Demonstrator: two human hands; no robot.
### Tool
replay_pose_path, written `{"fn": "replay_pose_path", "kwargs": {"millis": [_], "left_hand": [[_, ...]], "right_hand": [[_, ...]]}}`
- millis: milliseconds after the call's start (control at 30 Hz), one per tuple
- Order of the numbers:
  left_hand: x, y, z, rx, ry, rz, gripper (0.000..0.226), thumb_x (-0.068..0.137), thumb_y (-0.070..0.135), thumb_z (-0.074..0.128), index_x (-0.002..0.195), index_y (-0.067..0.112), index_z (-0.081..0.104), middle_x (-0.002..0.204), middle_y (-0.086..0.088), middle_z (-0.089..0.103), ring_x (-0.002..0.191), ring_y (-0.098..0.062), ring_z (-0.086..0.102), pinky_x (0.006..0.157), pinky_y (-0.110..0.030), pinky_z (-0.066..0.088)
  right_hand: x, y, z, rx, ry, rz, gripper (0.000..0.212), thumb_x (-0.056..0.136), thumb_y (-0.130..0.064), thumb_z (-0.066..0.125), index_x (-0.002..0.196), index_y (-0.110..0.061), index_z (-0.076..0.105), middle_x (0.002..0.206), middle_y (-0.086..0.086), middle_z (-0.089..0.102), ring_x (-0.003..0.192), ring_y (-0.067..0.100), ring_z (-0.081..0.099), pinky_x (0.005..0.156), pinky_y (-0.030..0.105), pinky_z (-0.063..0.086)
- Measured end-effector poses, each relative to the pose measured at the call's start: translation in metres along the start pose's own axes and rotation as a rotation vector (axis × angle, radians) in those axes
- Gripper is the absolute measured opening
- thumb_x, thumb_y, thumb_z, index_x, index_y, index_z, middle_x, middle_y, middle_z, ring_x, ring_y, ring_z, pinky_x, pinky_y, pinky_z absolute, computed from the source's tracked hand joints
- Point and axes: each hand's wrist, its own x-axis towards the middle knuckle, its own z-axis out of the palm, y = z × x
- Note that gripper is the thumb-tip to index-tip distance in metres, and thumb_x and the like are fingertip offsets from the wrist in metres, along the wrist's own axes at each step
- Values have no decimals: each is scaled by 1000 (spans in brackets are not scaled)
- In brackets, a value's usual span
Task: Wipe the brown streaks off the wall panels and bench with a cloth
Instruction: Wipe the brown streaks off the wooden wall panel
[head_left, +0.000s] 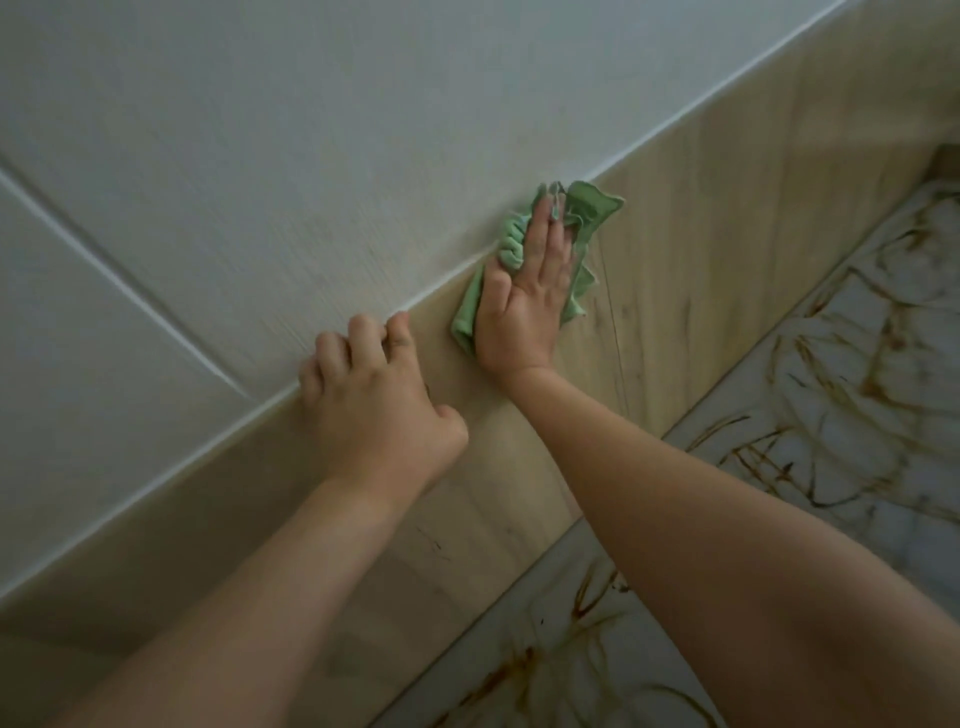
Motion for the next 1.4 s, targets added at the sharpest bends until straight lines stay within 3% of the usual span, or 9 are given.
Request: {"fn": "replay_pose_path", "kwargs": {"millis": [333,433,533,767,933,1000,1067,1167,1400], "left_hand": [[21,-4,-48,-24,-502,51,104,74,50,57,162,14,17,134,-4,28,114,-30,29,106,-45,32],[26,-1,-61,-28,-621,40,107,74,47,58,163,14,8,137,-4,25,116,-30,29,107,-44,32],[36,-2,-73,-73,-742,19,105,79,42,60,164,14,4,141,-5,24,122,-33,28,110,-43,29],[55,-12,-93,-181,-935,-1,95,87,36,52,165,15,2,150,-5,18,140,-37,20,121,-43,25],[82,-20,-103,-185,-1119,-37,82,96,36,46,165,14,8,169,-16,2,156,-41,3,126,-46,15],[86,-22,-119,-280,-1070,10,56,102,32,46,153,8,44,160,-21,35,146,-38,36,114,-39,36],[88,-19,-142,-436,-935,132,28,99,25,51,102,8,72,111,-17,69,106,-34,63,75,-28,46],[91,-14,-183,-823,-762,87,33,93,27,54,72,4,65,76,-16,67,77,-35,64,61,-34,45],[57,-10,-244,-1458,-987,42,59,80,67,76,119,23,68,113,2,74,105,-16,73,91,-39,61]], "right_hand": [[43,9,-31,303,207,1173,58,111,-33,16,166,-17,7,174,4,6,159,25,11,126,39,9],[18,-17,-34,551,171,1336,58,105,-47,21,158,-30,39,159,4,45,143,28,46,122,47,33],[21,-57,-77,739,99,1339,43,105,-38,38,144,-38,54,124,3,65,115,26,63,109,46,47],[39,-114,-179,1047,-184,1389,56,100,-37,38,138,-4,63,140,24,61,129,43,59,109,58,44],[37,-168,-228,887,-336,1311,46,85,-33,46,102,-3,77,111,21,72,95,37,74,83,48,59],[35,-189,-238,749,-257,1318,32,86,-25,48,71,-9,71,79,13,65,66,27,68,70,36,53],[34,-203,-242,706,-236,1293,47,93,-20,44,54,-11,68,67,10,62,60,26,64,69,36,51],[36,-231,-235,656,-262,1275,37,89,-22,48,61,-9,69,70,11,63,71,29,61,76,38,50],[28,-281,-195,583,-504,1200,51,103,-42,38,93,-6,73,87,14,73,84,29,71,73,40,56]]}}
